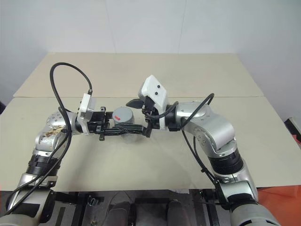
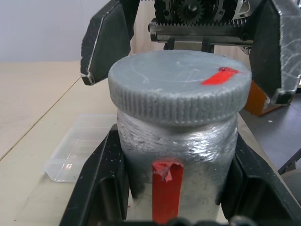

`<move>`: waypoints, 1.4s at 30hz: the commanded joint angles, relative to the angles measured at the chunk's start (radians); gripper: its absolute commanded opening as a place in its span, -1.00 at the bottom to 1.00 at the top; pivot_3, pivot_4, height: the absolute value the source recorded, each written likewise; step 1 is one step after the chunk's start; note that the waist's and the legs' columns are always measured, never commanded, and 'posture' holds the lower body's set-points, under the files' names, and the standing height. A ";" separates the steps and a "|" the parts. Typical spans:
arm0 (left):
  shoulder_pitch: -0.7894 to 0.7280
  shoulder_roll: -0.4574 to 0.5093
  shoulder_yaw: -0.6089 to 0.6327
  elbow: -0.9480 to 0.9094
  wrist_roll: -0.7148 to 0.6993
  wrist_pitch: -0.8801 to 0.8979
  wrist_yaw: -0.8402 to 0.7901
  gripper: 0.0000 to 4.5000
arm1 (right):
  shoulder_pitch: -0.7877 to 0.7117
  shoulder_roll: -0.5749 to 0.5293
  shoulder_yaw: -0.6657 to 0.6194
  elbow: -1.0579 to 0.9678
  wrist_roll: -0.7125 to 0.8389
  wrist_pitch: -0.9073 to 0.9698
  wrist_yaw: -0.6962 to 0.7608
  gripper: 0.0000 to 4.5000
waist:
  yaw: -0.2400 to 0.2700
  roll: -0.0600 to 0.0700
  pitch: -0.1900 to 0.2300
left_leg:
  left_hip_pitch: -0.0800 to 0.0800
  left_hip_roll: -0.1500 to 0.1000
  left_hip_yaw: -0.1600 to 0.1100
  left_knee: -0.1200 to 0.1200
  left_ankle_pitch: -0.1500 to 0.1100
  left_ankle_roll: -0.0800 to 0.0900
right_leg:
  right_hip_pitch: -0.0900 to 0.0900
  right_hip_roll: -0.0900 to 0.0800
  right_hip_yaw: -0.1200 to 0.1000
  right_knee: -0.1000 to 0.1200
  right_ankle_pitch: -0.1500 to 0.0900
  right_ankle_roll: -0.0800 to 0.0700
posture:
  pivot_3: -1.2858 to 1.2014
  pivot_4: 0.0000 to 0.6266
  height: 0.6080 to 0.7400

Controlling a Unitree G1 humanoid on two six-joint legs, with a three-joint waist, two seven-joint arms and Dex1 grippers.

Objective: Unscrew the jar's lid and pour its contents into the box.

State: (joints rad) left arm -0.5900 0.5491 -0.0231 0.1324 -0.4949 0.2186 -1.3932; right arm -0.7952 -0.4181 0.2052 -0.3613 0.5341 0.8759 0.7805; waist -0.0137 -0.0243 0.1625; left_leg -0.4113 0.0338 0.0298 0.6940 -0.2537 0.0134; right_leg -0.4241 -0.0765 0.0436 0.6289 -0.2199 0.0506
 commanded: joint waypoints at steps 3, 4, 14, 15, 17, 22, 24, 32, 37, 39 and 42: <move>-0.006 0.001 0.006 -0.024 -0.003 -0.018 0.000 -0.10 | -0.032 0.009 -0.006 -0.021 0.004 -0.011 -0.007 0.99 | 0.000 0.000 0.000 | 0.000 0.000 0.000 0.000 0.000 0.000 | 0.000 0.000 0.000 0.000 0.000 0.000 | 0.03 -0.52 1.00; -0.005 0.002 0.007 -0.025 -0.004 -0.017 0.000 -0.10 | -0.032 0.010 -0.007 -0.021 0.004 -0.012 -0.006 0.99 | 0.000 0.000 0.000 | 0.000 0.000 0.000 0.000 0.000 0.000 | 0.000 0.000 0.000 0.000 0.000 0.000 | 0.03 -0.52 1.00; -0.004 0.006 0.006 -0.029 -0.004 -0.012 0.000 -0.10 | -0.034 0.019 -0.004 -0.010 -0.002 -0.026 -0.003 0.99 | 0.000 0.000 0.000 | 0.000 0.000 0.000 0.000 0.000 0.000 | 0.000 0.000 0.000 0.000 0.000 0.000 | 0.03 -0.52 1.00; -0.004 0.006 0.007 -0.029 -0.005 -0.012 0.000 -0.10 | -0.034 0.020 -0.004 -0.008 -0.003 -0.028 -0.003 0.99 | 0.000 0.000 0.000 | 0.000 0.000 0.000 0.000 0.000 0.000 | 0.000 0.000 0.000 0.000 0.000 0.000 | 0.03 -0.52 1.00; -0.003 0.007 0.007 -0.030 -0.005 -0.012 -0.001 -0.10 | -0.034 0.021 -0.003 -0.007 -0.005 -0.030 -0.002 0.99 | 0.000 0.000 0.000 | 0.000 0.000 0.000 0.000 0.000 0.000 | 0.000 0.000 0.000 0.000 0.000 0.000 | 0.03 -0.52 1.00; -0.001 0.008 0.006 -0.031 -0.005 -0.011 -0.002 -0.10 | -0.034 0.023 -0.002 -0.006 -0.006 -0.032 -0.004 0.92 | 0.000 0.000 0.000 | 0.000 0.000 0.000 0.000 0.000 0.000 | 0.000 0.000 0.000 0.000 0.000 0.000 | 0.03 -0.52 1.00; -0.002 0.009 0.007 -0.030 -0.004 -0.011 -0.003 -0.10 | -0.034 0.025 -0.001 -0.004 -0.008 -0.034 -0.006 0.73 | 0.000 0.000 0.000 | 0.000 0.000 0.000 0.000 0.000 0.000 | 0.000 0.000 0.000 0.000 0.000 0.000 | 0.03 -0.52 1.00; -0.001 0.010 0.005 -0.030 -0.005 -0.010 -0.004 -0.10 | -0.031 0.029 -0.006 -0.005 -0.015 -0.039 -0.009 0.23 | 0.000 0.000 0.000 | 0.000 0.000 0.000 0.000 0.000 0.000 | 0.000 0.000 0.000 0.000 0.000 0.000 | 0.03 -0.52 1.00; 0.004 0.013 -0.001 -0.032 -0.002 -0.011 -0.012 -0.10 | -0.034 0.012 -0.022 0.009 -0.017 -0.056 0.010 0.23 | 0.000 0.000 0.000 | 0.000 0.000 0.000 0.000 0.000 0.000 | 0.000 0.000 0.000 0.000 0.000 0.000 | 0.03 -0.52 1.00; 0.010 0.018 -0.011 -0.035 0.003 -0.013 -0.024 -0.10 | -0.039 -0.005 -0.044 0.024 -0.002 -0.062 0.037 0.23 | 0.000 0.000 0.000 | 0.000 0.000 0.000 0.000 0.000 0.000 | 0.000 0.000 0.000 0.000 0.000 0.000 | 0.03 -0.52 1.00; 0.021 0.032 -0.035 -0.036 0.029 -0.038 -0.048 -0.10 | -0.047 -0.032 -0.082 0.048 0.048 -0.056 0.094 0.23 | 0.000 0.000 0.000 | 0.000 0.000 0.000 0.000 0.000 0.000 | 0.000 0.000 0.000 0.000 0.000 0.000 | 0.03 -0.52 1.00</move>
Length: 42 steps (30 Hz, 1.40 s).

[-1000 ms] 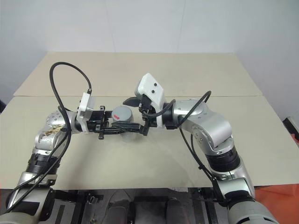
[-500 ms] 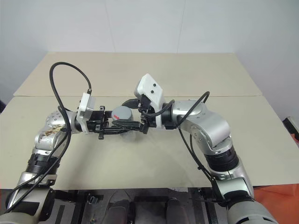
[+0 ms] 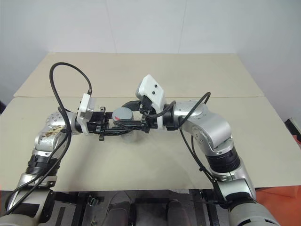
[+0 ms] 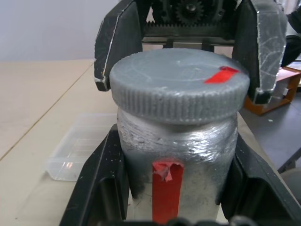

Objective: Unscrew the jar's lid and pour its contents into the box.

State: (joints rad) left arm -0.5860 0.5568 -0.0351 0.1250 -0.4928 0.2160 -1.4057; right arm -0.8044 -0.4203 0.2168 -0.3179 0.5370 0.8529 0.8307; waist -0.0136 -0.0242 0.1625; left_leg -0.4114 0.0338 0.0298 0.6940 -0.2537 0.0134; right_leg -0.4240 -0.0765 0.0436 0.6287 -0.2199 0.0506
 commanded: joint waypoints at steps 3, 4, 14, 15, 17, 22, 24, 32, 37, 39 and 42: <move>0.019 0.031 -0.038 -0.020 0.045 -0.062 -0.047 -0.10 | -0.047 -0.044 -0.125 0.032 0.104 -0.015 0.083 0.23 | 0.000 0.000 0.000 | 0.000 0.000 0.000 0.000 0.000 0.000 | 0.000 0.000 0.000 0.000 0.000 0.000 | 0.03 -0.52 1.00; 0.019 0.030 -0.039 -0.019 0.045 -0.065 -0.047 -0.10 | -0.050 -0.046 -0.132 0.041 0.116 -0.007 0.087 0.23 | 0.000 0.000 0.000 | 0.000 0.000 0.000 0.000 0.000 0.000 | 0.000 0.000 0.000 0.000 0.000 0.000 | 0.03 -0.52 1.00; 0.017 0.021 -0.008 -0.008 0.037 -0.071 -0.017 -0.10 | -0.044 -0.093 -0.185 0.042 0.071 -0.046 0.024 0.23 | 0.000 0.000 0.000 | 0.000 0.000 0.000 0.000 0.000 0.000 | 0.000 0.000 0.000 0.000 0.000 0.000 | 0.03 -0.52 1.00; 0.014 0.023 0.000 -0.003 0.039 -0.077 -0.009 -0.10 | -0.021 -0.114 -0.202 0.034 0.053 -0.069 0.016 0.23 | 0.001 0.000 0.000 | 0.000 0.000 0.000 0.000 0.000 0.000 | 0.000 0.000 0.000 0.000 0.000 0.000 | 0.03 -0.52 1.00; 0.005 0.025 0.016 0.010 0.039 -0.086 0.006 -0.10 | 0.036 -0.147 -0.237 0.025 0.015 -0.130 -0.002 0.23 | 0.009 0.000 0.000 | -0.001 0.000 0.000 0.000 0.000 0.000 | 0.000 0.000 -0.001 -0.001 0.000 0.000 | 0.03 -0.52 1.00; -0.035 0.005 0.071 0.053 0.037 -0.103 0.078 -0.10 | 0.230 -0.205 -0.348 0.022 -0.061 -0.220 -0.084 0.23 | 0.014 0.000 0.000 | -0.002 0.000 0.000 0.000 0.000 0.000 | 0.000 -0.001 -0.001 -0.001 0.000 0.000 | 0.03 -0.52 1.00; -0.052 -0.002 0.089 0.065 0.032 -0.099 0.101 -0.10 | 0.330 -0.223 -0.396 0.019 -0.088 -0.230 -0.126 0.23 | 0.016 0.000 0.000 | -0.002 0.000 0.000 0.000 0.000 0.000 | 0.000 0.000 -0.001 -0.001 0.000 0.000 | 0.03 -0.52 1.00; -0.081 -0.018 0.099 0.098 0.042 -0.108 0.122 -0.10 | 0.619 -0.173 -0.391 0.043 -0.221 -0.308 -0.268 0.23 | 0.000 0.000 0.000 | 0.000 0.000 0.000 0.000 0.000 0.000 | 0.000 0.000 0.001 0.000 0.000 0.000 | 0.03 -0.52 1.00; -0.093 -0.036 0.085 0.099 0.052 -0.112 0.129 -0.10 | 0.608 -0.069 -0.378 0.181 -0.289 -0.405 -0.369 0.23 | -0.004 0.000 0.000 | 0.002 0.000 0.000 -0.001 0.000 0.000 | 0.001 0.001 0.001 0.000 0.000 0.000 | 0.03 -0.52 1.00; -0.092 -0.041 0.082 0.090 0.052 -0.109 0.131 -0.10 | 0.586 -0.031 -0.388 0.226 -0.300 -0.428 -0.409 0.23 | -0.004 0.000 0.000 | 0.001 0.000 0.001 -0.001 0.000 0.000 | 0.001 0.000 0.001 -0.001 0.000 0.000 | 0.03 -0.52 1.00; -0.091 -0.042 0.081 0.085 0.054 -0.107 0.133 -0.10 | 0.579 -0.035 -0.372 0.251 -0.322 -0.428 -0.407 0.56 | -0.002 0.000 0.000 | 0.001 -0.001 0.001 0.000 0.000 0.000 | 0.001 0.000 0.001 -0.001 0.000 0.000 | 0.03 -0.52 1.00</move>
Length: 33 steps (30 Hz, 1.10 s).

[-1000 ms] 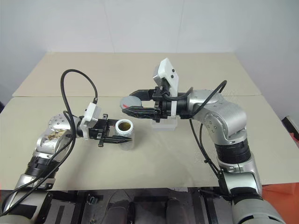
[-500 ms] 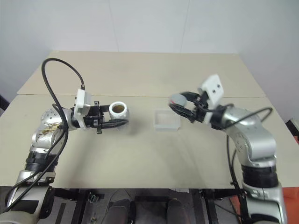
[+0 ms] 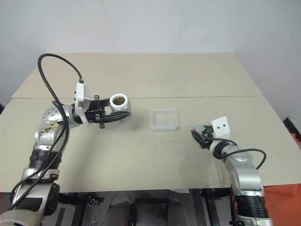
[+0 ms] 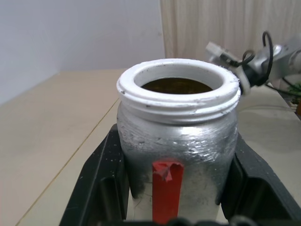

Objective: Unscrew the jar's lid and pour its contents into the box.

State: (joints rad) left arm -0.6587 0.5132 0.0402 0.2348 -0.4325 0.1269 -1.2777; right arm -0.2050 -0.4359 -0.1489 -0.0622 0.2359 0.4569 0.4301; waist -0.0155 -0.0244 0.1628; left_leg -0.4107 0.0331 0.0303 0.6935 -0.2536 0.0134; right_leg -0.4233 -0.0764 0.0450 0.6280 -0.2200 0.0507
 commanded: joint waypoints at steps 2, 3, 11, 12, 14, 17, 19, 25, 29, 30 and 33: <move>-0.019 0.001 0.005 -0.025 -0.004 -0.021 0.008 -0.10 | -0.020 -0.038 -0.001 -0.019 -0.014 -0.016 0.021 0.81 | 0.002 0.000 0.000 | 0.000 0.000 0.000 0.000 0.000 0.000 | 0.000 0.000 0.000 0.000 0.000 0.000 | 0.03 -0.52 1.00; -0.020 0.001 0.005 -0.025 -0.002 -0.023 0.010 -0.10 | -0.019 -0.045 -0.006 -0.034 -0.001 -0.004 0.035 0.97 | 0.003 0.000 0.000 | 0.000 0.000 0.000 0.000 0.000 0.000 | 0.000 0.000 0.000 0.000 0.000 0.000 | 0.03 -0.52 1.00; -0.102 -0.024 -0.037 0.090 0.152 -0.196 0.110 -0.10 | -0.047 -0.262 -0.036 -0.232 0.196 0.194 0.298 0.99 | 0.007 0.000 0.000 | 0.001 0.000 0.000 0.001 0.000 0.000 | 0.002 0.000 0.000 0.000 0.000 0.000 | 0.03 -0.52 1.00; -0.123 -0.035 -0.050 0.122 0.195 -0.245 0.147 -0.10 | -0.055 -0.285 -0.040 -0.252 0.229 0.222 0.324 0.99 | 0.009 0.000 0.000 | 0.001 0.000 -0.001 0.001 0.000 0.000 | 0.002 0.000 -0.001 0.000 0.000 0.000 | 0.03 -0.52 1.00; -0.190 -0.065 -0.094 0.228 0.335 -0.387 0.283 -0.10 | -0.087 -0.316 -0.040 -0.276 0.285 0.275 0.358 0.99 | 0.011 0.000 0.000 | 0.001 0.000 -0.001 0.001 0.000 0.000 | 0.002 0.000 -0.001 -0.001 0.000 0.000 | 0.03 -0.52 1.00; -0.314 -0.123 -0.162 0.418 0.542 -0.585 0.542 -0.10 | -0.142 -0.342 -0.025 -0.292 0.332 0.335 0.383 0.99 | 0.019 -0.001 0.001 | 0.000 -0.001 -0.001 0.001 0.000 0.000 | 0.003 0.000 -0.001 -0.002 0.001 0.001 | 0.03 -0.52 1.00; -0.404 -0.113 -0.273 0.548 0.767 -0.760 0.765 -0.10 | -0.185 -0.361 0.001 -0.289 0.349 0.393 0.391 0.99 | 0.026 -0.002 0.001 | -0.001 -0.001 -0.001 0.001 0.000 0.000 | 0.002 0.000 -0.001 -0.002 0.001 0.001 | 0.03 -0.52 1.00; -0.664 -0.071 -0.777 0.736 1.510 -0.886 1.529 -0.10 | -0.261 -0.386 0.038 -0.285 0.385 0.486 0.399 0.99 | 0.029 -0.002 0.001 | -0.004 -0.003 -0.001 0.001 0.000 0.000 | 0.000 -0.001 -0.001 -0.003 0.002 0.002 | 0.03 -0.52 1.00; -0.752 -0.122 -1.012 0.820 1.772 -0.761 1.846 -0.10 | -0.283 -0.397 0.045 -0.288 0.395 0.532 0.385 0.99 | 0.029 -0.002 0.001 | -0.005 -0.003 0.000 0.001 0.000 0.000 | -0.001 -0.001 -0.001 -0.003 0.001 0.003 | 0.03 -0.52 1.00; -0.759 -0.144 -1.035 0.840 1.796 -0.719 1.890 -0.10 | -0.281 -0.397 0.037 -0.292 0.401 0.542 0.380 0.99 | 0.029 -0.002 0.001 | -0.005 -0.003 0.000 0.001 0.000 0.000 | -0.001 -0.001 -0.001 -0.003 0.001 0.003 | 0.03 -0.52 1.00; -0.770 -0.195 -1.069 0.902 1.822 -0.635 1.947 -0.10 | -0.278 -0.393 0.021 -0.308 0.410 0.561 0.364 0.99 | 0.029 -0.002 0.002 | -0.006 -0.003 0.000 0.002 0.000 0.000 | -0.003 -0.001 -0.001 -0.002 0.001 0.003 | 0.03 -0.52 1.00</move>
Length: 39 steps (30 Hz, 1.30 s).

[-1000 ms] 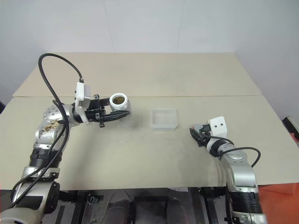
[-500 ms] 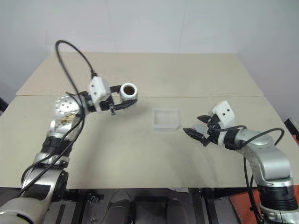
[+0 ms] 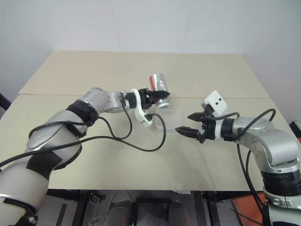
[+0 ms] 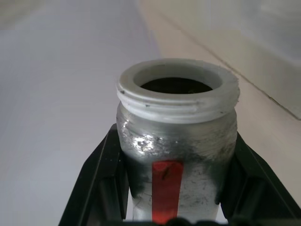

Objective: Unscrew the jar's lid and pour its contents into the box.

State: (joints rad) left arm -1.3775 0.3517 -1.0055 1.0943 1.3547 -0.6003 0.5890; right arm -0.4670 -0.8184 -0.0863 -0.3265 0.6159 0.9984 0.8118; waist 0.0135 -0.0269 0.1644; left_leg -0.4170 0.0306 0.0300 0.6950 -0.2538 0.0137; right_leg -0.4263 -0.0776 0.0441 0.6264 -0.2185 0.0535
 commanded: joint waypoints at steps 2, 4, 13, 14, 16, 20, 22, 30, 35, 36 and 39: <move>-0.059 -0.068 -0.057 0.078 0.068 0.158 0.091 -0.10 | -0.003 -0.005 -0.070 -0.061 0.047 0.035 -0.035 0.99 | 0.000 0.000 0.000 | -0.002 0.000 0.000 0.001 0.000 0.000 | -0.002 0.000 0.000 0.001 0.000 0.000 | 0.03 -0.52 1.00; -0.063 -0.088 -0.079 0.093 0.087 0.204 0.114 -0.10 | 0.013 -0.006 -0.095 -0.080 0.067 0.043 -0.045 0.99 | 0.001 0.000 0.000 | -0.003 0.000 0.000 0.001 0.000 0.000 | -0.003 0.000 0.000 0.001 0.000 0.000 | 0.03 -0.52 1.00; -0.043 -0.091 -0.127 0.094 0.092 0.240 0.181 -0.10 | 0.057 0.003 -0.124 -0.129 0.104 0.047 -0.089 0.99 | 0.000 0.000 0.000 | -0.004 0.000 0.000 0.001 0.000 0.000 | -0.004 0.000 0.000 0.002 0.000 0.000 | 0.03 -0.52 1.00; -0.040 -0.086 -0.117 0.097 0.077 0.232 0.178 -0.10 | 0.059 0.003 -0.122 -0.129 0.102 0.043 -0.090 0.99 | 0.000 0.000 0.000 | -0.004 0.000 0.000 0.001 0.000 0.000 | -0.004 0.000 0.000 0.002 0.000 0.000 | 0.03 -0.52 1.00; -0.036 -0.074 -0.091 0.101 0.039 0.208 0.158 -0.10 | 0.062 0.003 -0.117 -0.126 0.098 0.035 -0.090 0.99 | 0.000 0.000 0.000 | -0.004 0.000 0.000 0.001 0.000 0.000 | -0.004 0.000 0.000 0.002 0.000 0.000 | 0.03 -0.52 1.00; -0.020 -0.041 0.088 0.109 -0.190 0.089 0.012 -0.10 | 0.061 -0.004 -0.115 -0.118 0.088 0.014 -0.081 0.99 | -0.001 0.000 0.000 | -0.004 0.000 0.000 0.001 0.000 0.000 | -0.004 0.000 0.000 0.002 0.000 0.000 | 0.03 -0.52 1.00; -0.009 -0.026 0.204 0.107 -0.331 0.031 -0.098 -0.10 | 0.060 -0.008 -0.117 -0.115 0.087 0.009 -0.077 0.99 | -0.001 0.000 0.000 | -0.004 0.000 0.000 0.002 0.000 0.000 | -0.004 -0.001 0.000 0.002 0.000 0.000 | 0.03 -0.52 1.00; 0.164 -0.104 0.810 -0.057 -1.149 0.257 -0.885 -0.10 | 0.051 -0.015 -0.108 -0.106 0.077 -0.001 -0.066 0.99 | -0.001 0.001 0.000 | -0.004 0.000 0.000 0.003 0.000 0.000 | -0.003 0.000 -0.001 0.005 0.000 -0.001 | 0.03 -0.52 1.00; 0.292 -0.180 1.061 -0.314 -1.453 0.718 -0.926 -0.10 | 0.060 0.003 -0.106 -0.119 0.083 -0.001 -0.079 0.99 | -0.008 0.000 0.000 | -0.004 0.001 -0.002 0.005 0.000 0.000 | -0.002 0.000 -0.001 0.005 0.001 0.000 | 0.03 -0.52 1.00; 0.317 -0.191 1.088 -0.363 -1.481 0.798 -0.902 -0.10 | 0.062 0.008 -0.107 -0.122 0.085 0.001 -0.082 0.99 | -0.010 0.000 0.000 | -0.004 0.001 -0.002 0.005 0.000 0.000 | -0.002 0.000 -0.001 0.006 0.001 0.000 | 0.03 -0.52 1.00; 0.422 -0.203 1.100 -0.479 -1.491 0.796 -0.885 -0.10 | 0.055 0.020 -0.108 -0.124 0.095 0.005 -0.086 0.99 | -0.014 0.001 0.000 | -0.003 0.001 -0.003 0.005 0.000 0.000 | -0.001 0.000 -0.001 0.006 0.001 0.000 | 0.03 -0.52 1.00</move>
State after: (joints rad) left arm -0.9741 0.1512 0.0893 0.6920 -0.1243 0.2030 -0.3070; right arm -0.4040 -0.7968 -0.1720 -0.4223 0.6919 1.0274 0.7283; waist -0.0002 -0.0263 0.1640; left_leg -0.4192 0.0313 0.0272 0.6996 -0.2536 0.0138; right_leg -0.4260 -0.0775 0.0428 0.6324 -0.2176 0.0535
